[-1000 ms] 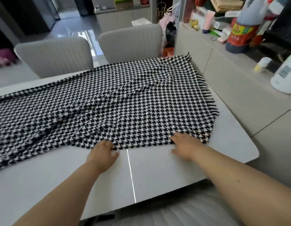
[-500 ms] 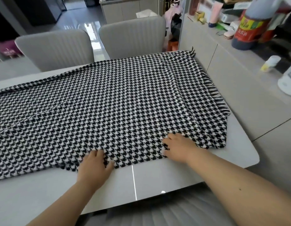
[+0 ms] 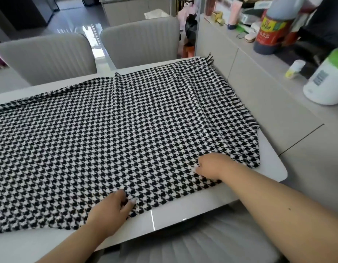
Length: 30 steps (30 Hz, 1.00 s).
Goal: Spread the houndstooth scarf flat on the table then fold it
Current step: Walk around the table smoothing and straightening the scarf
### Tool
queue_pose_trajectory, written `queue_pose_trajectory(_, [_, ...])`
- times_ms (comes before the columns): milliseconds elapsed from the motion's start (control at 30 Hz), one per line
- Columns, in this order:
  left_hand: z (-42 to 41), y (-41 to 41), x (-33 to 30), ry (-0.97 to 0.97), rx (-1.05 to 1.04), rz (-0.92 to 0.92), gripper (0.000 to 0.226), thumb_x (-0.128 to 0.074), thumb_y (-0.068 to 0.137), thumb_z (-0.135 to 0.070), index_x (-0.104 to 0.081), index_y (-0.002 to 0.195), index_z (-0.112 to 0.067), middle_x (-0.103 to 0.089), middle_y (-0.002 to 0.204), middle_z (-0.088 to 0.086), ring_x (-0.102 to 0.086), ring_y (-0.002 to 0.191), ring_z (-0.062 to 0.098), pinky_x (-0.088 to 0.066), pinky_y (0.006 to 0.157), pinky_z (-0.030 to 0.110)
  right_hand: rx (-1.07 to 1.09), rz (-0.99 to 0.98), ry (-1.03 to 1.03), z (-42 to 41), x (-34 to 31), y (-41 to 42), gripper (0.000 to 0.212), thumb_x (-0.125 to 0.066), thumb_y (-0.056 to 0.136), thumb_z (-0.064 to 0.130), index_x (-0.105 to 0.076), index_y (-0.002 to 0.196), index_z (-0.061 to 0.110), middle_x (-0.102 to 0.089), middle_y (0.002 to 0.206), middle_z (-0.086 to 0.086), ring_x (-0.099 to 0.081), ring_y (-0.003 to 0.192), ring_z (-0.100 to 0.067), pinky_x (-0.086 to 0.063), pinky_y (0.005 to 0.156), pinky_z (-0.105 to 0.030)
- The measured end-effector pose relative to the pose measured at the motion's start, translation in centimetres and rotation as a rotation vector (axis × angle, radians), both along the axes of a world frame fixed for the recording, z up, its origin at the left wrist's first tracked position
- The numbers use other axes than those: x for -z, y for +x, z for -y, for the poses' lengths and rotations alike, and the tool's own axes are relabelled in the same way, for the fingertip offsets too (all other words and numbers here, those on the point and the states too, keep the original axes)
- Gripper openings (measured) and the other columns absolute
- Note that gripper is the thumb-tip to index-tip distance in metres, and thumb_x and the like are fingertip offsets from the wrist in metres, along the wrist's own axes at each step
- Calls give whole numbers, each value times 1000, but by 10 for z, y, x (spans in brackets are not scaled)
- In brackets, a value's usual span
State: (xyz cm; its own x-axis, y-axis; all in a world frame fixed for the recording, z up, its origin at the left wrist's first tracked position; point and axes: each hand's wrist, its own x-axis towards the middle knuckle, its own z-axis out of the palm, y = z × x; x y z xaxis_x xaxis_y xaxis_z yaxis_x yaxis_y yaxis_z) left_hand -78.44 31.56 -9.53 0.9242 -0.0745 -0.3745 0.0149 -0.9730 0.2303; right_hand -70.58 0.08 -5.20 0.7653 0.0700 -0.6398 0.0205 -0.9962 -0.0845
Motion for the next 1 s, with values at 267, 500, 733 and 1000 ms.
queue_pose_trajectory(267, [130,39,-2,-254,325,45,28,-46,96,-48,-56,106,-25,-53,104,-7,-53,92,12,-46,77,28,909,482,186,103,12,15,35,-49,92,33,-49,116,8,-60,106,-10,-59,95,-32,-41,67,-31])
queue_pose_trajectory(500, [207,44,18,-180,433,45,52,-57,84,-61,-51,124,-28,-51,119,-8,-50,112,14,-45,91,31,1427,329,487,134,35,14,43,-67,85,32,-60,114,1,-63,88,-7,-62,83,-29,-50,71,-29])
queue_pose_trajectory(733, [216,61,16,-308,375,-61,16,-53,92,-20,-53,79,-28,-50,80,-13,-50,75,10,-44,67,28,1655,409,1229,141,34,31,16,-70,76,0,-64,90,5,-69,100,-18,-68,81,-30,-57,73,-40])
queue_pose_trajectory(1000, [217,69,7,-363,436,-351,17,-55,94,-30,-54,78,-28,-60,78,-8,-53,66,9,-53,67,35,1017,932,-38,144,11,15,29,-51,80,-3,-53,103,14,-53,110,-13,-50,104,-34,-42,89,-40])
